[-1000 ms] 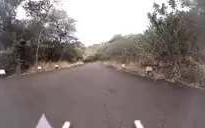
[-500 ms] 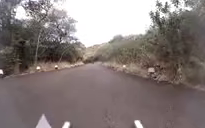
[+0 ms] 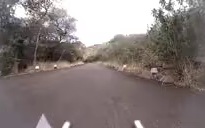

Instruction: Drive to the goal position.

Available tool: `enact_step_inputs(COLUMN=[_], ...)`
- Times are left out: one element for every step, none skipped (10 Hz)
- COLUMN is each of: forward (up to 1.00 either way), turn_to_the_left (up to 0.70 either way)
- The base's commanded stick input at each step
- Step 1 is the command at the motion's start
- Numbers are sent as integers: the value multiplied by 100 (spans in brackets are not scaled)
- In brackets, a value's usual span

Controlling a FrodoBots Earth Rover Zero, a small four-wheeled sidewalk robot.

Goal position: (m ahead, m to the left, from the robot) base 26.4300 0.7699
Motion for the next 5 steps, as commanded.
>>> enact_step_inputs(forward=[50,50,50,50,50], turn_to_the_left=[0,0,0,0,0])
